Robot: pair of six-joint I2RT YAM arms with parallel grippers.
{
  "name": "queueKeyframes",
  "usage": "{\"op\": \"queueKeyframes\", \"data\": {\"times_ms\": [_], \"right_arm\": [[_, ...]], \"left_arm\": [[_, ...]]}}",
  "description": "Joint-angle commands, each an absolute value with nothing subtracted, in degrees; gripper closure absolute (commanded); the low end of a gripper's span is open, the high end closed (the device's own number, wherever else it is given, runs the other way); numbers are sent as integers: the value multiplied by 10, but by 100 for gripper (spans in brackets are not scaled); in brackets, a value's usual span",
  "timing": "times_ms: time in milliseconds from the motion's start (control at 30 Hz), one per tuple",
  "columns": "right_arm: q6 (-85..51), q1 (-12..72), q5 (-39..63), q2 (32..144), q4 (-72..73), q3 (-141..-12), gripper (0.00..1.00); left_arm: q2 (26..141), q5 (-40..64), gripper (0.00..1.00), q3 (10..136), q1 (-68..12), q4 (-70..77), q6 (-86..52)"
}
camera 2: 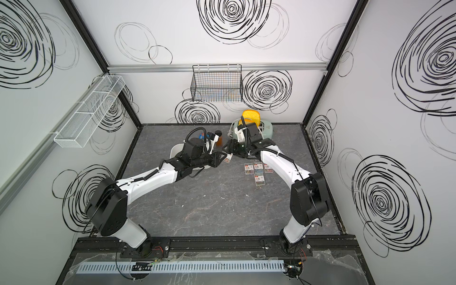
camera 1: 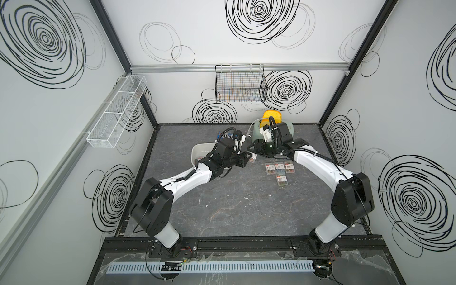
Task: Take the paper clips out of the storage box
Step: Place the boxed paper clips at the center of the board.
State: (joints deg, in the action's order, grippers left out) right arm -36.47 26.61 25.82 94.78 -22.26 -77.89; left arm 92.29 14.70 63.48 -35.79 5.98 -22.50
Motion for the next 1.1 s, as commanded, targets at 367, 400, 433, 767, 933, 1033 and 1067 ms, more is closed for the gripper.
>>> {"op": "queueKeyframes", "data": {"times_ms": [367,400,433,767,933,1033,1067], "right_arm": [[-323,267,239,961,-234,-784,71],[-315,262,238,958,-239,-784,72],[-307,256,237,956,-243,-784,72],[-179,166,182,917,-352,-750,75],[-148,132,124,886,-381,-691,76],[-141,114,91,872,-381,-662,76],[-139,112,73,868,-380,-656,76]], "left_arm": [[897,170,42,648,-367,67,-209],[895,174,38,647,-367,68,-210],[893,178,35,646,-365,67,-212],[877,233,26,632,-330,73,-263],[874,240,26,633,-320,67,-268],[878,248,26,636,-317,63,-273],[881,250,26,637,-316,62,-273]]}}
